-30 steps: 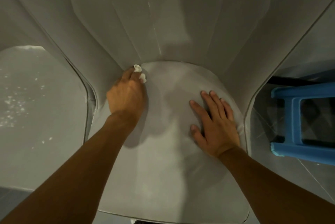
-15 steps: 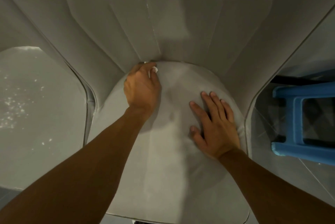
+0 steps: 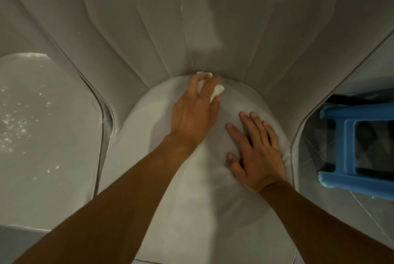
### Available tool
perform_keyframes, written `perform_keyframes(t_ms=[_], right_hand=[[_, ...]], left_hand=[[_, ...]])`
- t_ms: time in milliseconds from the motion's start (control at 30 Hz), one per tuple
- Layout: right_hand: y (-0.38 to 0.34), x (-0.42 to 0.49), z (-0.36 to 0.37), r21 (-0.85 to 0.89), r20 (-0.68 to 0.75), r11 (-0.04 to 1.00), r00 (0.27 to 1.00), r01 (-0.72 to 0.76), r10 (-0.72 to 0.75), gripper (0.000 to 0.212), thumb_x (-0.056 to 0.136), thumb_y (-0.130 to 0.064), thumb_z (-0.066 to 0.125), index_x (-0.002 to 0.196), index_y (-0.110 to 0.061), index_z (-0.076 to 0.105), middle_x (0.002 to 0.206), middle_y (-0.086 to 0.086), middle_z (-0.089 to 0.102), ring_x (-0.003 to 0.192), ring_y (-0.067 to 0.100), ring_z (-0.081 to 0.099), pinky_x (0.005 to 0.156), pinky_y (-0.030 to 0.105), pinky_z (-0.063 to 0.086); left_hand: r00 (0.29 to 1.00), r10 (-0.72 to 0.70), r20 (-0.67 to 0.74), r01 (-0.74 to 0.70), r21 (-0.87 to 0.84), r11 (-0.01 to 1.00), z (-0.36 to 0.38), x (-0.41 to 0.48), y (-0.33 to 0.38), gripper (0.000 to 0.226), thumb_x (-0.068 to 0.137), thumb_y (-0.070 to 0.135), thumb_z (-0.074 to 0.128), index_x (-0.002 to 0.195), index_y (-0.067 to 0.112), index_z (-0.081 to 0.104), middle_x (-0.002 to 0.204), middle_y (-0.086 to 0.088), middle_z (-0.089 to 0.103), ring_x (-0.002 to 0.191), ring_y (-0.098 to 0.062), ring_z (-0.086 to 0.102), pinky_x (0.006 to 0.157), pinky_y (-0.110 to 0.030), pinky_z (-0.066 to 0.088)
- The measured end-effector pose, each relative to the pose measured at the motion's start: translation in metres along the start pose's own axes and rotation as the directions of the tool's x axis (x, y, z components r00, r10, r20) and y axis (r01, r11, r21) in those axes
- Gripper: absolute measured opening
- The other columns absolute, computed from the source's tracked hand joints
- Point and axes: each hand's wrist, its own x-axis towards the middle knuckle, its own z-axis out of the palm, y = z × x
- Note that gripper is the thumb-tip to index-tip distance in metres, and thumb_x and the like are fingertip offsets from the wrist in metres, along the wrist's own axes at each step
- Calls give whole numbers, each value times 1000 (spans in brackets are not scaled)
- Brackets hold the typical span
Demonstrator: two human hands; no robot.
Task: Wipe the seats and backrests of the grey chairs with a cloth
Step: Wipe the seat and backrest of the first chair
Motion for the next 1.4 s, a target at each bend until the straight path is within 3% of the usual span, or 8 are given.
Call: perform_keyframes(t_ms=[167,333,500,700,867,1000,1167,1400], right_hand=[[0,1,0,0,4,1000,1000,-5,5,66,90,-51,39,152,-26,36,163,10,19,152,28,10,123,47,9],[0,1,2,-11,11,1000,1000,-5,5,67,91,-52,38,153,-28,31,164,9,17,153,28,8,123,47,6],[0,2,3,-35,26,999,1000,-10,11,67,91,-52,37,154,-28,28,164,9,16,153,28,6,123,46,4],[0,0,1,8,-7,1000,1000,3,-3,68,91,-51,40,153,-27,31,162,11,21,152,29,11,123,47,7],[1,-1,0,13,-9,1000,1000,8,-8,66,91,-53,38,153,-29,31,163,8,20,152,27,10,123,46,6],[1,-3,-2,12,9,1000,1000,6,-6,66,92,-54,37,153,-30,30,164,6,17,153,26,7,123,43,2],[0,-4,-4,14,19,1000,1000,-4,4,66,93,-56,34,154,-32,29,165,5,16,153,24,6,124,44,4],[-1,-8,2,-35,-8,999,1000,-20,20,65,96,-56,36,156,-34,23,166,1,10,153,20,0,124,42,3]], left_hand=[[999,-33,32,24,264,964,-16,-8,-17,48,98,39,56,145,29,52,143,0,52,111,-27,61,67,-34,45],[984,-178,2,176,139,974,3,5,3,38,104,43,50,136,28,61,134,-3,56,111,-27,62,86,-41,52],[1000,22,13,-21,-21,1000,29,25,30,27,98,32,62,115,16,76,114,-11,67,95,-27,69,83,-36,56],[911,364,192,-373,9,928,18,19,5,35,97,49,54,124,36,71,123,7,66,103,-17,67,78,-32,54],[968,226,106,-240,155,958,17,18,5,29,98,41,63,126,39,67,124,5,63,104,-23,65,72,-41,58],[998,22,60,-30,142,989,-6,2,-9,31,102,46,52,131,39,63,127,4,58,110,-24,61,82,-40,55],[994,-96,53,88,131,987,-22,-63,-12,34,101,49,52,132,37,61,124,3,54,100,-23,64,74,-38,53],[970,-178,166,172,46,984,-20,-88,-13,38,101,49,51,138,43,55,143,8,43,121,-21,55,97,-38,51]])
